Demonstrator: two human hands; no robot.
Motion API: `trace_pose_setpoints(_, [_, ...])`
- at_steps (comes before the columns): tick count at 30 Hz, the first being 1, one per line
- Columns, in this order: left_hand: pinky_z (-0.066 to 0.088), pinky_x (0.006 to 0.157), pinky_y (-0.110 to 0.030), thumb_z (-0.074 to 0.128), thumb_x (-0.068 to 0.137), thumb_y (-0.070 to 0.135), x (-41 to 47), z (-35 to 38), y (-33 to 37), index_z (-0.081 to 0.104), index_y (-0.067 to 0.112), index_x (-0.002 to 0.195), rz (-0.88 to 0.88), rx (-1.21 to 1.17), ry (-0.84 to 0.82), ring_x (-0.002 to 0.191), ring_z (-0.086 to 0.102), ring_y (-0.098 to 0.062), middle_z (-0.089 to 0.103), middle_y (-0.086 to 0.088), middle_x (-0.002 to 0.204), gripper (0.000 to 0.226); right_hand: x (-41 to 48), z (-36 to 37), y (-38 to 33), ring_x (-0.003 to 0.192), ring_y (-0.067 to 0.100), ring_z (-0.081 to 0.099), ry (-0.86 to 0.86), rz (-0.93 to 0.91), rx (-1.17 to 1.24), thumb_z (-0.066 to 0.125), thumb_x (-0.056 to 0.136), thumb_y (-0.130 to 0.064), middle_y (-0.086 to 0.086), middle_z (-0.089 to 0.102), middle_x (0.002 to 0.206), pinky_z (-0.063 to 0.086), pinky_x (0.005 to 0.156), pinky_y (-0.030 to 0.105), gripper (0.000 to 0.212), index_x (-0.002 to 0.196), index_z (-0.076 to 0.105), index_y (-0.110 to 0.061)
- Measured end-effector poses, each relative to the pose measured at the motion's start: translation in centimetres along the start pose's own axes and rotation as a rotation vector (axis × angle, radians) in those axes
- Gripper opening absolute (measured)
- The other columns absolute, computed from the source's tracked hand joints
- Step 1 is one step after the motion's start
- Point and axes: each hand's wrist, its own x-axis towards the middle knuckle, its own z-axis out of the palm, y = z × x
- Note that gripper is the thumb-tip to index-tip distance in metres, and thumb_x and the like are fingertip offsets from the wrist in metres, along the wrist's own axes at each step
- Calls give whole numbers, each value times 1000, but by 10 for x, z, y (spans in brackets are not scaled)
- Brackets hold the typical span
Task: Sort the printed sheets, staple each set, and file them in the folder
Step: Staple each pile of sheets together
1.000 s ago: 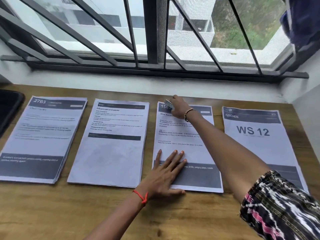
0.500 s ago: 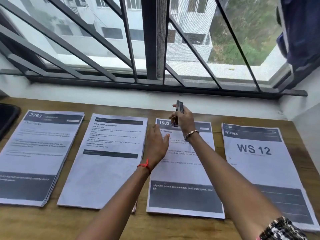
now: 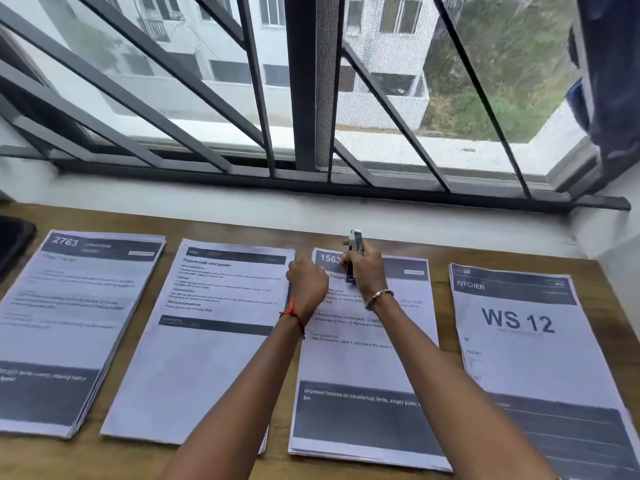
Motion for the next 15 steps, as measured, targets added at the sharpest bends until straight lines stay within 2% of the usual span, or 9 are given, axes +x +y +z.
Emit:
trace_pose_setpoints(5, [44, 92, -44, 45, 86, 4, 1, 3, -4, 57, -6, 106, 23, -1, 36, 106, 51, -40, 54, -26, 114, 26, 2, -5, -6, 58, 12, 51, -37, -34, -55, 48, 85, 3, 3, 56, 65, 44, 56, 18, 18, 97, 60, -4])
trace_pose_setpoints(8, [41, 93, -42, 43, 87, 2, -3, 7, -9, 54, -4, 112, 62, -17, 56, 108, 45, -38, 45, -24, 119, 28, 4, -4, -10, 67, 16, 48, -86, -112, -190, 47, 87, 1, 7, 57, 78, 39, 59, 23, 20, 102, 60, -1])
trace_pose_setpoints(10, [39, 95, -39, 45, 87, 4, -4, 9, -13, 53, -1, 114, 96, -25, 66, 112, 42, -36, 44, -22, 121, 29, 7, -2, -14, 68, 16, 48, -155, -150, -326, 48, 87, -1, 7, 58, 80, 38, 61, 26, 21, 103, 60, 1])
trace_pose_setpoints(13, [34, 97, -31, 58, 86, 13, -9, 7, -16, 50, 2, 119, 158, -28, 49, 118, 38, -31, 41, -19, 125, 35, 12, 3, -17, 78, 20, 49, -251, -181, -577, 51, 84, -3, 14, 59, 87, 33, 67, 27, 20, 101, 60, 3])
trace_pose_setpoints(15, [32, 98, -29, 69, 81, 23, -18, 3, -15, 44, 2, 123, 196, -9, 30, 121, 34, -29, 35, -17, 131, 53, 13, 5, -20, 81, 22, 48, -274, -179, -669, 52, 85, -4, 17, 58, 88, 30, 67, 26, 19, 101, 59, 3])
